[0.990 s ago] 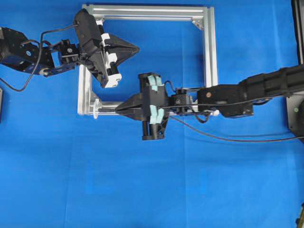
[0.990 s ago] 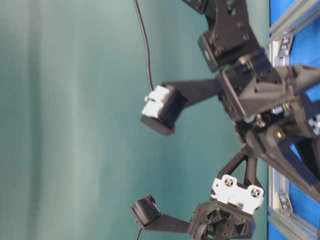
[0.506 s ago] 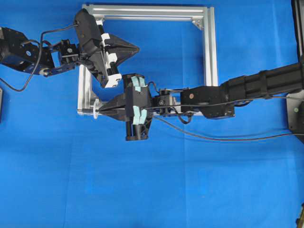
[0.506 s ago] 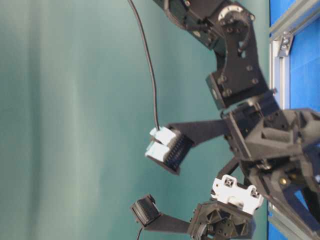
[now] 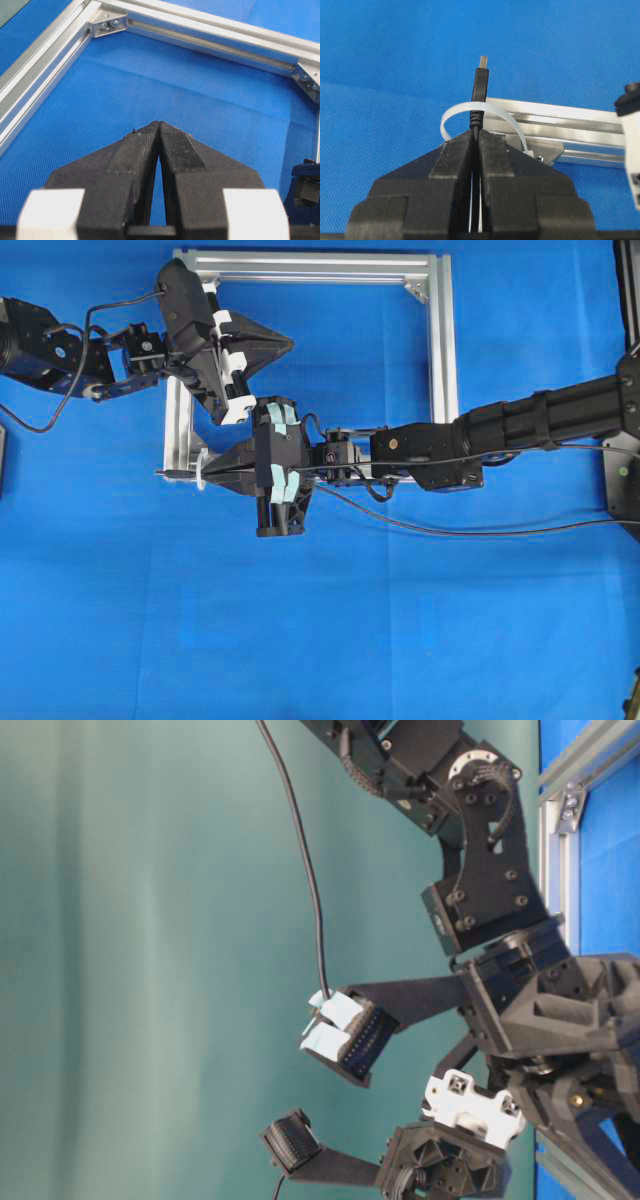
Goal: Insert the wire through the string loop located on the left side.
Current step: 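Push the plug tip through the white loop with the right gripper, then swing the left gripper out left and open it facing the plug tip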
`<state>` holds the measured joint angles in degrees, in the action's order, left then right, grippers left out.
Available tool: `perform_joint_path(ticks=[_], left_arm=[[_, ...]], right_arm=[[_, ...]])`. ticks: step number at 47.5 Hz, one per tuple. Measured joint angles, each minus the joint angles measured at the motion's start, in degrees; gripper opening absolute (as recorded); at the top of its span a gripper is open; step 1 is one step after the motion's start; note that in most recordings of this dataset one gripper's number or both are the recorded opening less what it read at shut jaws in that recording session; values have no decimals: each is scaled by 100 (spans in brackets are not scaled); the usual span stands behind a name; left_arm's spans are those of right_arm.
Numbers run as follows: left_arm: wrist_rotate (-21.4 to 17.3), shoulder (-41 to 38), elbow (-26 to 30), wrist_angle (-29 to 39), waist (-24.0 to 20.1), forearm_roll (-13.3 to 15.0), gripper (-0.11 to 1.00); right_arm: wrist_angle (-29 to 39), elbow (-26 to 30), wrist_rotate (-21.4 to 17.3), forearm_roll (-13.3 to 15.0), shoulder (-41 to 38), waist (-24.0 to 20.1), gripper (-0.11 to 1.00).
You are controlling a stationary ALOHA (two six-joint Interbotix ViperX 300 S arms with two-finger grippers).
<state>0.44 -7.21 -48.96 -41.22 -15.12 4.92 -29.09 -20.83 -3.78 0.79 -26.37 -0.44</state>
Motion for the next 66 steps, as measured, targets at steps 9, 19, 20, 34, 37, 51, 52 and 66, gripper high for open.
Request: perform_joint_path(ticks=[9, 19, 20, 34, 37, 51, 52, 66], left_arm=[[0, -9, 0, 0, 9, 0, 0], [-26, 158, -202, 0, 0, 0, 0], [-35, 202, -237, 0, 9, 0, 0], [-70, 1072, -1178, 0, -62, 0, 0], [-79, 1257, -1397, 0, -79, 0, 0], [-70, 2347, -2435, 88, -220, 0, 0], [-70, 2417, -2479, 114, -237, 0, 0], [-9, 2883, -2672, 606, -237, -9, 0]], right_arm=[[0, 0, 0, 9, 0, -9, 0], [0, 0, 0, 9, 0, 0, 0], [0, 0, 0, 9, 0, 0, 0], [0, 0, 0, 9, 0, 0, 0], [0, 0, 0, 9, 9, 0, 0], [0, 0, 0, 9, 0, 0, 0], [0, 9, 0, 0, 0, 0, 0], [0, 0, 0, 0, 9, 0, 0]])
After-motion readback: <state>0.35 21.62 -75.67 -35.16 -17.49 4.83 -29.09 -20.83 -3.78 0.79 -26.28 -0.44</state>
